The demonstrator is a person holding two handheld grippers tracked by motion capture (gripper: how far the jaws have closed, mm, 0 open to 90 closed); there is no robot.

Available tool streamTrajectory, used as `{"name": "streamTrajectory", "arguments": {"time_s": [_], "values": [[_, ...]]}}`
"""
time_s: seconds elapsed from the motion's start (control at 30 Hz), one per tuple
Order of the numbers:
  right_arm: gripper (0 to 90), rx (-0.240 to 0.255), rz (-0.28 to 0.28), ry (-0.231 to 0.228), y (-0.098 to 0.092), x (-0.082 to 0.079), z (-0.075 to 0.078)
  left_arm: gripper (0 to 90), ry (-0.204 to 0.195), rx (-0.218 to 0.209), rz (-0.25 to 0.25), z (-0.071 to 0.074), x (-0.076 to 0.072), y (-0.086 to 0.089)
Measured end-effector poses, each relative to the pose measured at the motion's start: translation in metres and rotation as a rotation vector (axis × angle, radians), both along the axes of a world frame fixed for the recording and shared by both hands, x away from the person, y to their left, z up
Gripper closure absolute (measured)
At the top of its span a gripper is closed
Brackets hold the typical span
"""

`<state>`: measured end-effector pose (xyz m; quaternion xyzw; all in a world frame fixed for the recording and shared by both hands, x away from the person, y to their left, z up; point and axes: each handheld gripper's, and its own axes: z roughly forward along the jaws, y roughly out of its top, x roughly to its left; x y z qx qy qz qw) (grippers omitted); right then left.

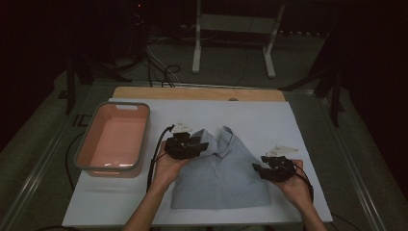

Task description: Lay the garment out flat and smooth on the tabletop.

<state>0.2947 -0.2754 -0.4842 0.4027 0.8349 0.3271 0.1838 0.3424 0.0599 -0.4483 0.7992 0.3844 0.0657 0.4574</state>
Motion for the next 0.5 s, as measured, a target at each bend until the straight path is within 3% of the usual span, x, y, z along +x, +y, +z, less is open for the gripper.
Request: {"name": "streamTrajectory", "arguments": {"time_s": [0.07,0.17,0.4,0.47,0.5], "values": [[55.4,-0.004,0.007,0.008,0.0,-0.002,-0.001,79.8,-0.013,0.028,0.013,0.0,0.002,0.0],[56.5,-0.006,0.015,0.017,0.0,-0.003,-0.002,87.4,-0.038,0.047,0.071,0.003,0.006,0.005],[54.2,0.012,0.023,0.014,0.0,-0.005,0.0,88.6,-0.075,0.062,0.273,0.013,0.022,0.028],[52.9,0.015,0.018,0.009,-0.001,-0.005,0.001,86.3,-0.076,0.056,0.314,0.012,0.024,0.031],[52.3,0.016,0.016,0.004,-0.002,-0.005,0.002,79.2,-0.07,0.045,0.319,0.011,0.025,0.032]]}}
